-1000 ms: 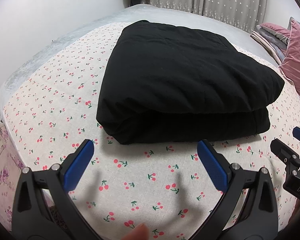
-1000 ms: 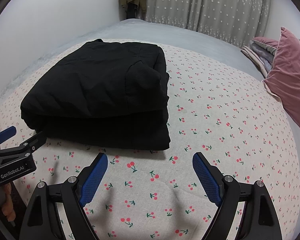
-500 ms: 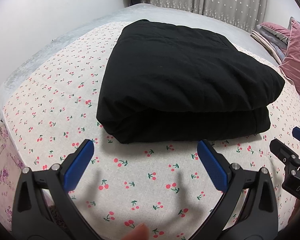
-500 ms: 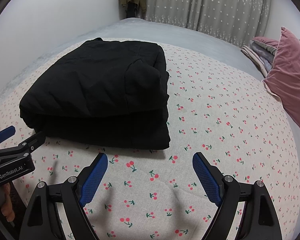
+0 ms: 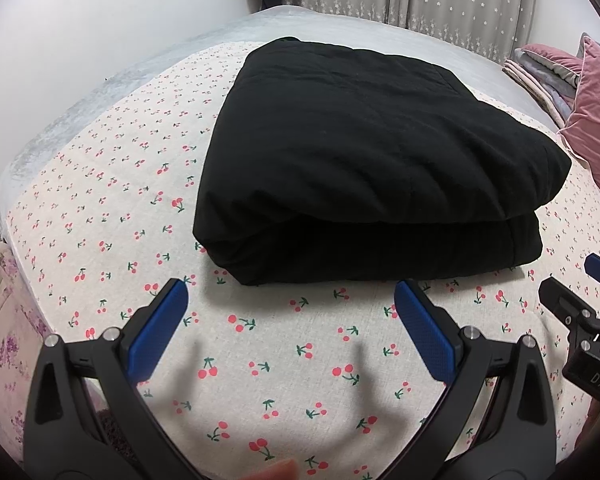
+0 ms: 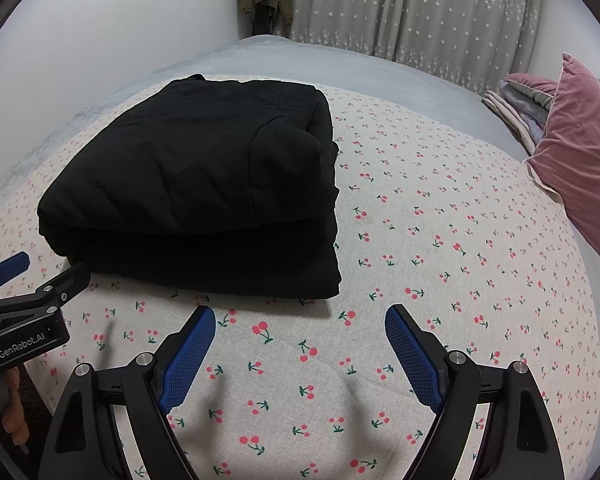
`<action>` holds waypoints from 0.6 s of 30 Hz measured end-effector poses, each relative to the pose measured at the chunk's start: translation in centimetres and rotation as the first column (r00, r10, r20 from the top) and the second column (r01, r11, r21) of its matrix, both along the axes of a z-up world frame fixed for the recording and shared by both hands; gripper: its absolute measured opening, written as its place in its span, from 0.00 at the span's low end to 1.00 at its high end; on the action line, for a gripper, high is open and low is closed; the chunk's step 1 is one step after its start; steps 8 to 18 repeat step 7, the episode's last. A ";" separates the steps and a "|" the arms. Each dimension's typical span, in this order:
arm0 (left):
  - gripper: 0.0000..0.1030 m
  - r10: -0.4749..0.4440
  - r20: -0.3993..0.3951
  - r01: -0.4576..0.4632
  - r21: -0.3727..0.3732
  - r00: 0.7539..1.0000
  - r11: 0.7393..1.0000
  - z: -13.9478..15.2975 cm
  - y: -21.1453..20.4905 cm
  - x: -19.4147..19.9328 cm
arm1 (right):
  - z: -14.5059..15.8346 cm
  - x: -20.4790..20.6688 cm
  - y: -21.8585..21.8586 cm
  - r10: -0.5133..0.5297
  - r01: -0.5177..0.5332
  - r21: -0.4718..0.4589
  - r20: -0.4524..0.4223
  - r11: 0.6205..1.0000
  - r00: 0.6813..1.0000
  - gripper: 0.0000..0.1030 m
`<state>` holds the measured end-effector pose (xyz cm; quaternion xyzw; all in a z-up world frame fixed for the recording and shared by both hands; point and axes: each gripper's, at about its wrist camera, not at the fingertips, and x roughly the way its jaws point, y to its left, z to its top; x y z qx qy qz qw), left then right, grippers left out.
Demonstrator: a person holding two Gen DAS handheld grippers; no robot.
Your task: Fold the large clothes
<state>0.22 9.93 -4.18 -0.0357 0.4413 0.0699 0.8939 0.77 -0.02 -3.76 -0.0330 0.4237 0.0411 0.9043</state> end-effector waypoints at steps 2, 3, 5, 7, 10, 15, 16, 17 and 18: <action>0.99 0.000 -0.001 0.000 -0.001 1.000 1.000 0.0 0.0 0.0 | -0.1 0.0 0.0 0.003 -0.003 -0.003 -0.001 1.000 1.000 0.85; 0.99 -0.001 -0.001 0.001 -0.001 1.000 1.000 -0.1 0.0 0.0 | -0.2 -0.1 0.0 0.003 -0.003 -0.005 -0.003 1.000 1.000 0.85; 0.99 -0.002 -0.002 0.002 0.001 1.000 1.000 -0.1 -0.1 0.0 | -0.4 -0.1 0.0 0.007 -0.007 -0.009 -0.005 1.000 1.000 0.85; 0.99 -0.008 -0.002 0.008 0.003 1.000 1.000 -0.2 -0.4 0.0 | -0.5 -0.2 0.0 0.010 -0.010 -0.014 -0.007 1.000 1.000 0.85; 0.99 -0.008 -0.002 0.008 0.003 1.000 1.000 -0.2 -0.4 0.0 | -0.5 -0.2 0.0 0.010 -0.010 -0.014 -0.007 1.000 1.000 0.85; 0.99 -0.008 -0.002 0.008 0.003 1.000 1.000 -0.2 -0.4 0.0 | -0.5 -0.2 0.0 0.010 -0.010 -0.014 -0.007 1.000 1.000 0.85; 0.99 -0.008 -0.002 0.008 0.003 1.000 1.000 -0.2 -0.4 0.0 | -0.5 -0.2 0.0 0.010 -0.010 -0.014 -0.007 1.000 1.000 0.85; 0.99 -0.008 -0.002 0.008 0.003 1.000 1.000 -0.2 -0.4 0.0 | -0.5 -0.2 0.0 0.010 -0.010 -0.014 -0.007 1.000 1.000 0.85; 0.99 -0.008 -0.002 0.008 0.003 1.000 1.000 -0.2 -0.4 0.0 | -0.5 -0.2 0.0 0.010 -0.010 -0.014 -0.007 1.000 1.000 0.85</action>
